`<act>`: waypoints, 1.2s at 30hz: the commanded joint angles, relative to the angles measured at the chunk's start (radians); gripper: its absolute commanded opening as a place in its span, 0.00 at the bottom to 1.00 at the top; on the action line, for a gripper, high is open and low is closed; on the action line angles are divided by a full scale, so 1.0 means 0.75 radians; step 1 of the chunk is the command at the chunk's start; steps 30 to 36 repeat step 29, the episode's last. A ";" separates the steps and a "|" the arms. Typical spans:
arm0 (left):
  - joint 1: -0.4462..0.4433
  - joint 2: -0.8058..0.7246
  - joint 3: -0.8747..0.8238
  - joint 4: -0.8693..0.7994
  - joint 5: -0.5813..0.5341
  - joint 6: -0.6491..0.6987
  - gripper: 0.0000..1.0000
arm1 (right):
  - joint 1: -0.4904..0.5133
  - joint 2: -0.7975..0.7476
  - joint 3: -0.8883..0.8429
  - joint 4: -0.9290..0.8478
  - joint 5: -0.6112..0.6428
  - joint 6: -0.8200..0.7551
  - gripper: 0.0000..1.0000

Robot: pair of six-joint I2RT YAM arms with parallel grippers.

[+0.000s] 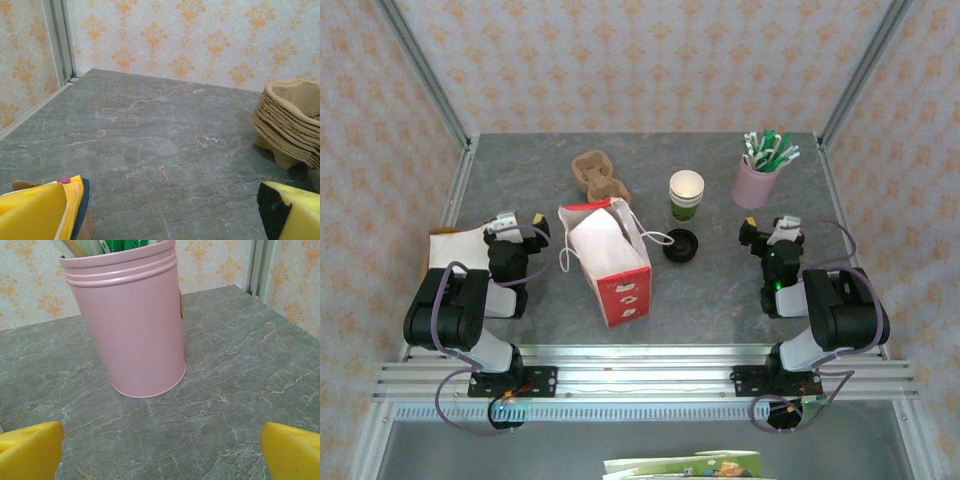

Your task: Pack the takeout coffee

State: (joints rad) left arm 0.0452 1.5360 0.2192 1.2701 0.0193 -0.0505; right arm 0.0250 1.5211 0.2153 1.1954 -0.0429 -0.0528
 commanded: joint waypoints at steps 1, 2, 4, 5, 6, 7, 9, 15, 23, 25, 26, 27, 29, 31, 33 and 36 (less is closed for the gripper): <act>-0.009 -0.002 -0.007 0.070 0.017 0.022 0.99 | -0.005 -0.004 0.023 0.047 -0.004 0.015 1.00; -0.007 -0.001 -0.008 0.070 0.017 0.022 0.99 | -0.004 -0.005 0.022 0.046 -0.004 0.015 1.00; -0.009 -0.001 -0.008 0.070 0.018 0.022 0.99 | -0.005 -0.005 0.022 0.046 -0.004 0.014 1.00; -0.009 -0.001 -0.008 0.070 0.017 0.022 0.99 | -0.005 -0.005 0.022 0.047 -0.004 0.014 1.00; -0.009 -0.001 -0.008 0.069 0.017 0.023 0.99 | -0.006 -0.004 0.022 0.046 -0.004 0.016 1.00; -0.009 -0.002 -0.007 0.069 0.018 0.022 0.99 | -0.005 -0.005 0.023 0.047 -0.004 0.015 1.00; -0.009 -0.001 -0.008 0.069 0.017 0.022 0.99 | -0.005 -0.005 0.024 0.046 -0.004 0.017 1.00; -0.008 -0.001 -0.007 0.070 0.017 0.022 0.99 | -0.005 -0.002 0.024 0.044 -0.004 0.016 1.00; -0.009 -0.001 -0.008 0.070 0.017 0.022 0.99 | 0.010 0.008 0.036 0.031 0.018 0.005 1.00; -0.009 -0.001 -0.007 0.070 0.017 0.022 0.99 | 0.010 0.000 0.028 0.041 0.018 0.006 1.00; -0.008 -0.001 -0.008 0.070 0.018 0.024 0.99 | 0.010 -0.002 0.025 0.044 0.019 0.007 1.00; -0.007 -0.001 -0.008 0.070 0.017 0.023 0.99 | 0.010 -0.004 0.023 0.047 0.018 0.004 1.00; -0.008 -0.001 -0.008 0.070 0.017 0.022 0.99 | 0.010 -0.005 0.022 0.048 0.018 0.004 1.00; -0.008 -0.001 -0.008 0.070 0.017 0.022 0.99 | 0.010 -0.005 0.022 0.048 0.018 0.004 1.00; -0.008 -0.001 -0.008 0.070 0.017 0.022 0.99 | 0.010 -0.005 0.022 0.048 0.018 0.004 1.00; -0.008 -0.001 -0.008 0.070 0.017 0.022 0.99 | 0.010 -0.005 0.022 0.048 0.018 0.004 1.00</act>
